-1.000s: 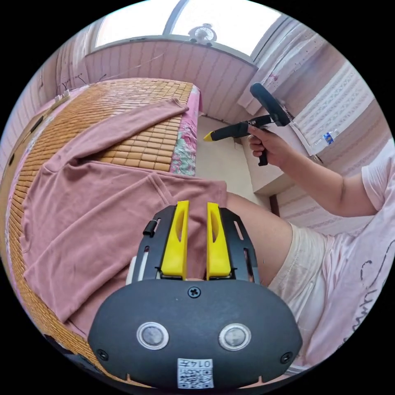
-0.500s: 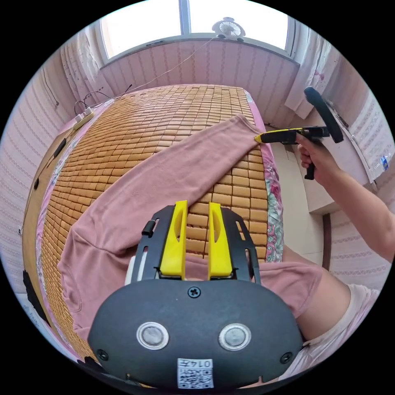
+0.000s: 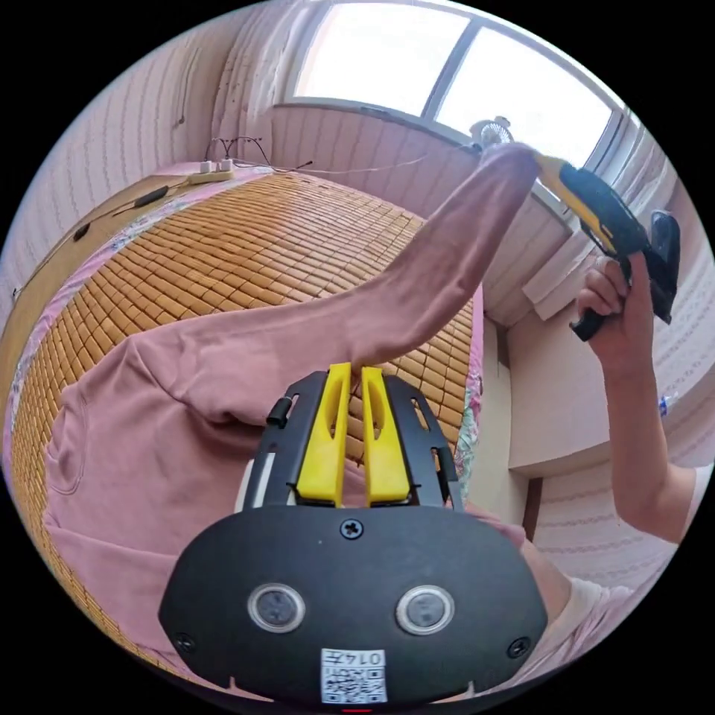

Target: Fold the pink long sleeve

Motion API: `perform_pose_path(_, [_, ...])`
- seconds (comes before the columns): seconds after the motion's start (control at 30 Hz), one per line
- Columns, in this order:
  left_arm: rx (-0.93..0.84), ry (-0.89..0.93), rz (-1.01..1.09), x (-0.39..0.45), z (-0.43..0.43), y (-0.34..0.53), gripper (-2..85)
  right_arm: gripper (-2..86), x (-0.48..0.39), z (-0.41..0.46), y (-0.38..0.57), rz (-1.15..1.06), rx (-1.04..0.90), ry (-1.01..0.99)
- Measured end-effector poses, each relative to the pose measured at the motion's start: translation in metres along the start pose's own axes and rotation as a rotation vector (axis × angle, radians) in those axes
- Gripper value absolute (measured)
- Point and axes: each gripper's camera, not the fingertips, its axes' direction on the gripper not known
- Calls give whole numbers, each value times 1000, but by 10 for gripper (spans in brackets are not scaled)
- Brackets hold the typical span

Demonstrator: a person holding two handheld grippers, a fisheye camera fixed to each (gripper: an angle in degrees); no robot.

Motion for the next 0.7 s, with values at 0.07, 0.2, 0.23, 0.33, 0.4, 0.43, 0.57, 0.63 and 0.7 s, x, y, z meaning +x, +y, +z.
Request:
perform_pose_path(0.07, [65, 43, -66, -29, -51, 25, 41, 23, -66, 8, -36, -151, 87, -281])
perform_pose_path(0.2, [200, 62, -161, -66, -148, 111, 49, 27, -178, 42, -46, -378, -46, -734])
perform_pose_path(0.23, [232, 50, -231, -78, -179, 152, 49, 31, -212, 57, -30, -432, -138, -853])
perform_pose_path(0.33, [270, -1, -450, -102, -239, 265, 49, 46, -277, 98, 50, -477, -452, -904])
perform_pose_path(0.4, [224, -74, -573, -110, -262, 325, 50, 55, -298, 119, 107, -460, -664, -838])
perform_pose_path(0.43, [194, -115, -645, -113, -275, 357, 51, 58, -305, 124, 136, -437, -771, -807])
perform_pose_path(0.57, [197, -152, -804, -124, -300, 418, 55, 57, -305, 118, 173, -326, -884, -724])
perform_pose_path(0.63, [211, -151, -813, -131, -301, 418, 61, 51, -299, 118, 176, -274, -914, -673])
perform_pose_path(0.7, [209, -152, -800, -141, -298, 409, 71, 43, -292, 120, 174, -227, -935, -643])
